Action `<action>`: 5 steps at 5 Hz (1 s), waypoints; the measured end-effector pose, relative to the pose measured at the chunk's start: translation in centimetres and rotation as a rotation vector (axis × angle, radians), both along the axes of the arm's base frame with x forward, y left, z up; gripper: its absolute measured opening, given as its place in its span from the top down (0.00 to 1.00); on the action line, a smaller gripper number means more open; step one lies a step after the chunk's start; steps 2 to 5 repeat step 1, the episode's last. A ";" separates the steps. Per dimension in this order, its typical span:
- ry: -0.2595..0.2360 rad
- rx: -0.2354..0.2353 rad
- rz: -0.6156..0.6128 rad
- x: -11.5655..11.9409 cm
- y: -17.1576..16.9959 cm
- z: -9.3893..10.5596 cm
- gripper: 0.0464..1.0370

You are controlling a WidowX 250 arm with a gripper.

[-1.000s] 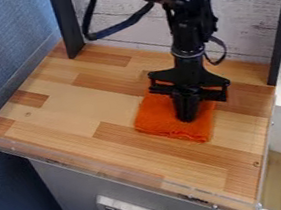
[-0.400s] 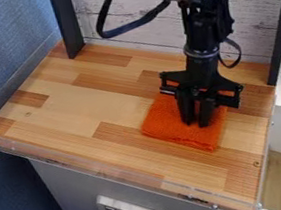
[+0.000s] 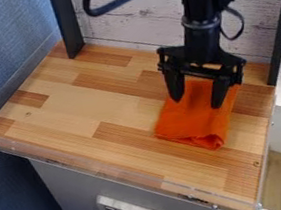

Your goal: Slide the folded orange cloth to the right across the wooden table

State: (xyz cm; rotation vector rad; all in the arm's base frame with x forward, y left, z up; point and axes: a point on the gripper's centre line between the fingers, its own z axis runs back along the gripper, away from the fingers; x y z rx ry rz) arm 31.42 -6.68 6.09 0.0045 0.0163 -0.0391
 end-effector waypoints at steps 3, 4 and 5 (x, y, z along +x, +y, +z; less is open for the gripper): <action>-0.039 -0.015 0.011 -0.1 0.4 2.3 0.04; -0.039 -0.015 0.011 -0.1 0.4 2.3 0.04; -0.039 -0.015 0.011 -0.1 0.4 2.3 0.04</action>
